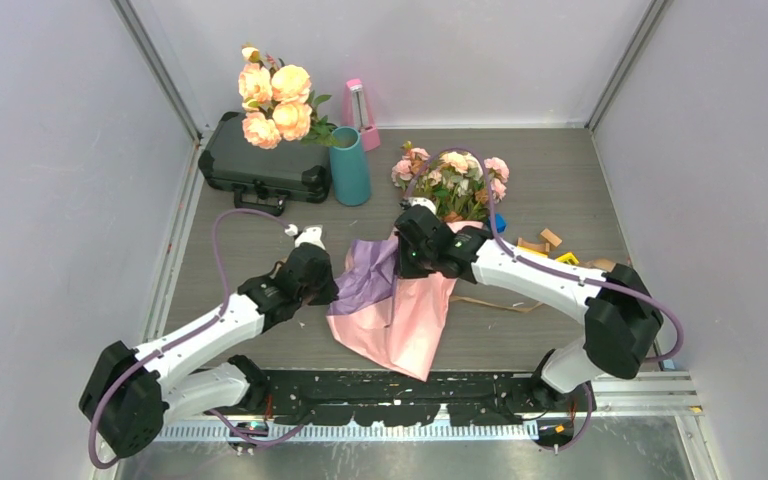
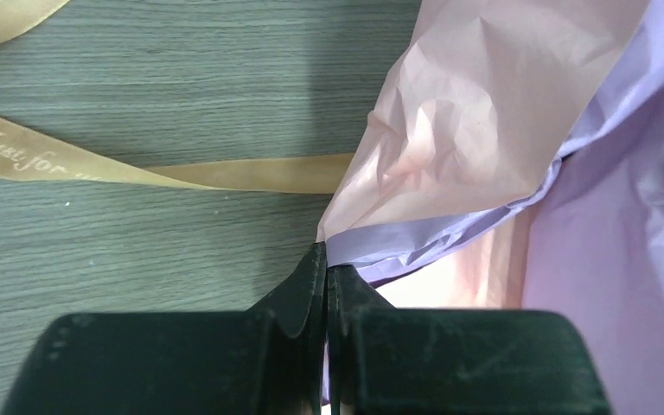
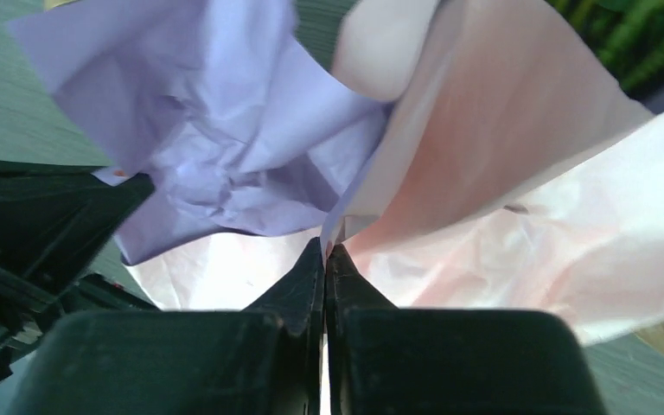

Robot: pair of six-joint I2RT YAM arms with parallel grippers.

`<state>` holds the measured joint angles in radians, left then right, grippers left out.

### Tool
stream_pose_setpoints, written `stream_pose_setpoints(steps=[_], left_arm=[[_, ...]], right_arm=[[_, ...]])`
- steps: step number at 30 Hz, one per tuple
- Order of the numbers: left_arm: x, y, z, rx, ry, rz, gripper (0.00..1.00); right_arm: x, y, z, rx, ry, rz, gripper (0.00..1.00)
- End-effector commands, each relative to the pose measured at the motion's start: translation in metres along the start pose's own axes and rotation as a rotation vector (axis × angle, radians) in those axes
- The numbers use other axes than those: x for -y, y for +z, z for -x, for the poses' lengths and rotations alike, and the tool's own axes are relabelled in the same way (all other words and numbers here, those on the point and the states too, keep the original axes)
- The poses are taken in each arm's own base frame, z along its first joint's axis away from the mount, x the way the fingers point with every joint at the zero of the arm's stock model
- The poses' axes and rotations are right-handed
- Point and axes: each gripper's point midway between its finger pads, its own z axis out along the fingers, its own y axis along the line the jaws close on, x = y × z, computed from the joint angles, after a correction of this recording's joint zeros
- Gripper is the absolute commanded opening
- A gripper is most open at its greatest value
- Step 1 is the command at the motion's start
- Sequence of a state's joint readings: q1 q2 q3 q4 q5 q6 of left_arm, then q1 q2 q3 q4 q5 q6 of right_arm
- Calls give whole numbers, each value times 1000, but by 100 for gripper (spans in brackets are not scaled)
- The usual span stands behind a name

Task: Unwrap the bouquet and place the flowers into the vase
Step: Unfold the wrapping paper at the center of the board.

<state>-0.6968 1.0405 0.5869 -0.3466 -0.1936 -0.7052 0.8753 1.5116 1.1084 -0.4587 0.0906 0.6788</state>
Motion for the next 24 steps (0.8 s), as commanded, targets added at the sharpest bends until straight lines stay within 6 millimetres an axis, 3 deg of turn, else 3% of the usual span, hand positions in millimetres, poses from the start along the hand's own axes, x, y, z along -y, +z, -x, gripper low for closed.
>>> stream_pose_setpoints(steps=[1, 6, 12, 15, 24], left_arm=[[-17, 4, 3, 20, -71, 70, 0], [-39, 11, -7, 21, -164, 116, 0], [-61, 14, -11, 56, -263, 160, 0], [-66, 11, -12, 71, -302, 172, 0], [-72, -2, -17, 123, -416, 153, 0]], right_arm=[[14, -39, 30, 132, -24, -86, 1], [57, -78, 33, 205, -29, -226, 0], [133, -94, 17, 200, 97, -332, 0], [161, -109, 20, 254, 179, -367, 0], [202, -142, -7, 377, 335, -481, 0]])
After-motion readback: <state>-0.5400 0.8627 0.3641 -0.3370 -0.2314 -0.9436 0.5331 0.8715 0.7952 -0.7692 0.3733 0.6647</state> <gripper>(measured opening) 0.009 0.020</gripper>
